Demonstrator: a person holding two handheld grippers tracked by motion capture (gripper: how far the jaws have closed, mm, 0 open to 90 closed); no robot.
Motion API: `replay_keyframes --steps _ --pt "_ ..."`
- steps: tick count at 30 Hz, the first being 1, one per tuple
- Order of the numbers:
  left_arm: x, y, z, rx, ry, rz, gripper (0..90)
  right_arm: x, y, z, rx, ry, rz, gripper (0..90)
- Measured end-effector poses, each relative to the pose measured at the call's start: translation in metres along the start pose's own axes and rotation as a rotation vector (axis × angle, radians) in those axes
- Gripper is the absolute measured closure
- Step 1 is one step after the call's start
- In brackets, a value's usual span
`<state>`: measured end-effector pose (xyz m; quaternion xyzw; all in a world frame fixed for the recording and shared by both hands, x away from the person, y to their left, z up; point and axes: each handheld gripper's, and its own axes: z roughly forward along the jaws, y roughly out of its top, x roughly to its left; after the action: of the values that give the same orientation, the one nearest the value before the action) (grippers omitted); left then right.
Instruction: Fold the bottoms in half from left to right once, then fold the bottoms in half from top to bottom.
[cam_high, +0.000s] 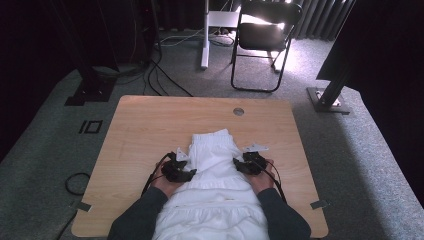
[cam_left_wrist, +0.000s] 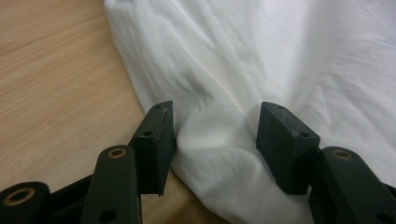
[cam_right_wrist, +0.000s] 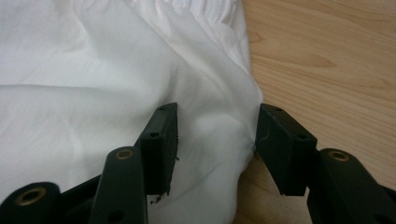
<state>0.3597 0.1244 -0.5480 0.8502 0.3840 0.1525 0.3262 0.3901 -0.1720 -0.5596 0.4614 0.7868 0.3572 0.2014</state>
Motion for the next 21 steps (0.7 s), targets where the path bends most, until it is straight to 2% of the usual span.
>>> replay_keyframes --steps 3,5,6,8,12,16,19,21 --pt "0.001 -0.001 -0.001 -0.005 -0.012 0.007 47.1 0.001 -0.001 -0.001 0.0 0.003 -0.002 48.4" --pt "0.005 0.001 -0.002 0.01 -0.036 0.001 48.0 0.0 0.0 -0.001 0.004 0.005 -0.005 48.4" --pt "0.008 0.003 -0.003 0.004 -0.033 -0.002 47.9 0.0 0.0 -0.001 0.003 0.005 -0.005 48.5" --pt "0.012 0.01 -0.006 -0.037 -0.014 -0.019 41.2 0.0 0.0 -0.001 0.003 0.006 -0.006 48.5" --pt "0.024 0.036 -0.011 -0.118 0.001 -0.046 33.2 0.0 0.0 -0.001 0.004 0.005 -0.006 48.5" --pt "0.031 0.057 0.005 -0.142 0.001 -0.063 29.4 0.0 0.0 -0.001 0.003 0.005 -0.005 48.5" --pt "0.031 0.061 0.025 -0.113 -0.011 -0.075 28.3 0.0 -0.001 -0.001 0.001 0.007 -0.002 48.5" --pt "0.031 0.06 0.038 -0.073 -0.015 -0.092 28.2 0.0 -0.001 -0.001 -0.001 0.009 -0.006 48.5"
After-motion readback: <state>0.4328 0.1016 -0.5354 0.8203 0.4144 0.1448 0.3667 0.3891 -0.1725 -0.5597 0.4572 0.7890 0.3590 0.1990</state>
